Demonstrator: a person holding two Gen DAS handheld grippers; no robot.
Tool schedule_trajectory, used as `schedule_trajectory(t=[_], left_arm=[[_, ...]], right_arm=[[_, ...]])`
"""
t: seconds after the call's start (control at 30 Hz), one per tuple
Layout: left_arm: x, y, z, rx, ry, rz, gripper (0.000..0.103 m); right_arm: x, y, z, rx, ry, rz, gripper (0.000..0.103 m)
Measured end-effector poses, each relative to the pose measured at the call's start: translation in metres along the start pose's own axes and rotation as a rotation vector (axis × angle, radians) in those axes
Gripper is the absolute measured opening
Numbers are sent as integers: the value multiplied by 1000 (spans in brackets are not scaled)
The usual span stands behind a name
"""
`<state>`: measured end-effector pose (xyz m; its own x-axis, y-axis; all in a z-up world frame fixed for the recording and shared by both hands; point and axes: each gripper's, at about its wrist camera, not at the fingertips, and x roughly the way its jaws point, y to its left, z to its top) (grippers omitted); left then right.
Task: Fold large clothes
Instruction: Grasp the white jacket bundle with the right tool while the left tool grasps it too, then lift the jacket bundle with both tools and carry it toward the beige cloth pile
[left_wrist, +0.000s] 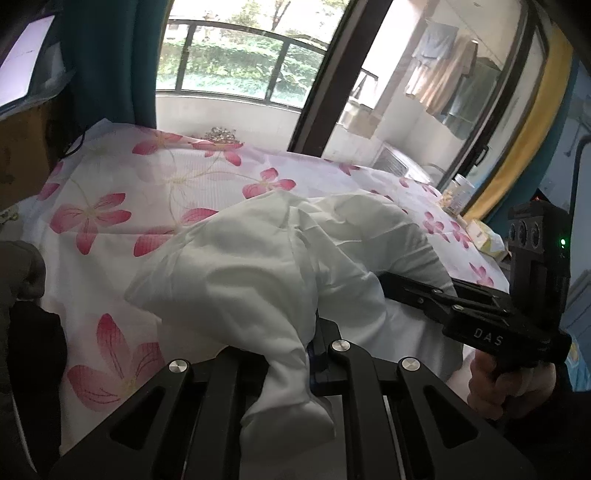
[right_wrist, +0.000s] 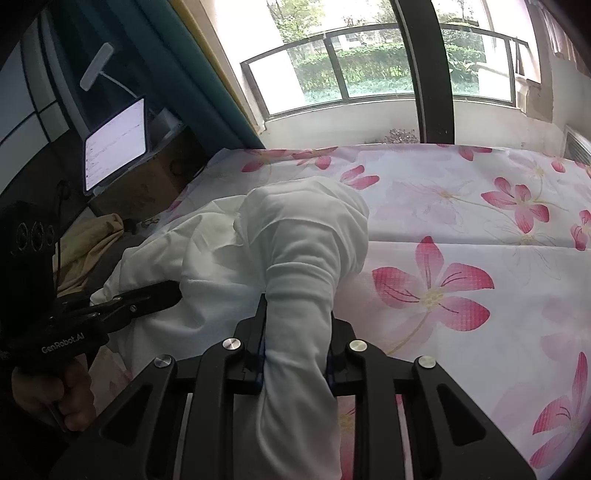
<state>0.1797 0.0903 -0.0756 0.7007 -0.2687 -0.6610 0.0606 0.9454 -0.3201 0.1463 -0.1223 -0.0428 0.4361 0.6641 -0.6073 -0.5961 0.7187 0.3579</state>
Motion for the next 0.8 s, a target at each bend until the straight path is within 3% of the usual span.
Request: schedule_trajectory(t=[0.8], left_arm=[[-84,4,-44,-13,-84,62,10]], right_arm=[[-26,70,-31,-88,-26,77,22]])
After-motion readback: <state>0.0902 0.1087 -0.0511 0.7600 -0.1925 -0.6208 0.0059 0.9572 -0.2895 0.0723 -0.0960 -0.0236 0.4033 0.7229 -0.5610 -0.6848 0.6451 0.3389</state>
